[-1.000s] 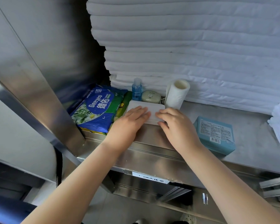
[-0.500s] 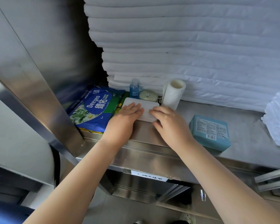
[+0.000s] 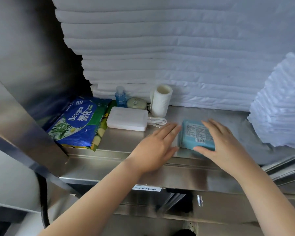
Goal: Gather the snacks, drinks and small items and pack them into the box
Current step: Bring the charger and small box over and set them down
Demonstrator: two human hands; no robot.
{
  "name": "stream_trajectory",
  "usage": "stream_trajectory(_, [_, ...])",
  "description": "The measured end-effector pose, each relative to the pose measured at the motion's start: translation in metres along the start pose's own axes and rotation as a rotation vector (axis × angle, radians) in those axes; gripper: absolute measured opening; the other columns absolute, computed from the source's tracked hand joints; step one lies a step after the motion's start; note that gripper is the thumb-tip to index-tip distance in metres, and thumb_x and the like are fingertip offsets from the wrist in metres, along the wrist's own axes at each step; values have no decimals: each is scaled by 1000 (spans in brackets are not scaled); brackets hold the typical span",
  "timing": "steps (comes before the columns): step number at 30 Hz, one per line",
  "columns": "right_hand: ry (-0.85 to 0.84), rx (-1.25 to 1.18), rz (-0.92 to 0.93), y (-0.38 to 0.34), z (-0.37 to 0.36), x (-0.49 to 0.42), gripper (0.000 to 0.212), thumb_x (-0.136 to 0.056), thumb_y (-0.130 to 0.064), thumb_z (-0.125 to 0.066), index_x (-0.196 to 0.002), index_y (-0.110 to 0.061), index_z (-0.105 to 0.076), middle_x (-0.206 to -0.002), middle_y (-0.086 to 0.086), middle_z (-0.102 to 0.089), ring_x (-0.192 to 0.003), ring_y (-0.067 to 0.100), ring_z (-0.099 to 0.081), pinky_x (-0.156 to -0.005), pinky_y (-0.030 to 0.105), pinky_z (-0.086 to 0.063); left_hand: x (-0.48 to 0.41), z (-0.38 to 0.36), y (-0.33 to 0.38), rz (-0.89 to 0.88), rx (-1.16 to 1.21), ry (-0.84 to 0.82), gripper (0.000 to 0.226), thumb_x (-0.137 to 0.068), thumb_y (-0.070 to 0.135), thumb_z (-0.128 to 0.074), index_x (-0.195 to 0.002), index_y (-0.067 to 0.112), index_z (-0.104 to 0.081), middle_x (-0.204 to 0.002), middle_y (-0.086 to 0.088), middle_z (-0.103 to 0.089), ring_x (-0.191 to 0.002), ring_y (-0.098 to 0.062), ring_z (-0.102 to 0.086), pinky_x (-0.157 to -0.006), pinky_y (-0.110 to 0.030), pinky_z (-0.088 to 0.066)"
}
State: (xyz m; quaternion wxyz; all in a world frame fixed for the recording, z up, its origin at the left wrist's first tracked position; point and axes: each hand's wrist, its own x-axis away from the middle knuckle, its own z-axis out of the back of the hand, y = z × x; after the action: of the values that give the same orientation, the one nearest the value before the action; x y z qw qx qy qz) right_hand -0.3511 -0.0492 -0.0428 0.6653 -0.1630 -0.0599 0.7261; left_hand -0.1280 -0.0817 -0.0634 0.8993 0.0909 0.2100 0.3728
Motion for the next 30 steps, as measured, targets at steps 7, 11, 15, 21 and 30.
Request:
stream_trajectory(7, [115, -78, 60, 1, -15, 9, 53, -86, -31, -64, -134, -15, -47, -150, -2, -31, -141, 6, -17, -102, 19, -24, 2, -21, 4, 54, 30, -13, 70, -95, 39, -46, -150, 17, -9, -157, 2, -11, -138, -17, -24, -107, -27, -27])
stream_trajectory(11, [121, -114, 90, -1, -24, 11, 52, -90, -27, -58, -137, -12, -43, -153, -3, -26, -142, 2, -7, -102, 22, -28, -1, -22, 2, 105, 89, -14, 74, -92, 46, -48, -150, 14, -12, -157, 2, -10, -141, -15, -18, -110, -21, -16])
stream_trajectory(15, [177, -172, 105, -5, -33, 11, 48, -89, -23, -55, -134, -8, -45, -149, -5, -28, -143, 7, -11, -107, 14, -20, -3, -20, 2, 133, 142, -12, 76, -91, 47, -50, -150, 17, -11, -157, 2, -9, -141, -14, -18, -110, -21, -16])
stream_trajectory(21, [206, -206, 108, -10, -40, 11, 47, -89, -23, -54, -132, -5, -46, -149, 4, -32, -143, 9, -12, -109, 22, -24, -6, -17, 6, 116, 224, 48, 59, -96, 24, -49, -148, 15, -21, -152, -1, -29, -139, -12, -24, -103, -7, -12])
stream_trajectory(30, [251, -7, 180, -15, -24, 11, 44, -86, -14, -64, -125, 3, -52, -135, 16, -50, -124, 32, -48, -100, 46, -44, -10, -10, 18, 111, 443, 171, 54, -93, 6, -53, -143, 8, -33, -144, -1, -40, -136, -4, -22, -108, -11, -22])
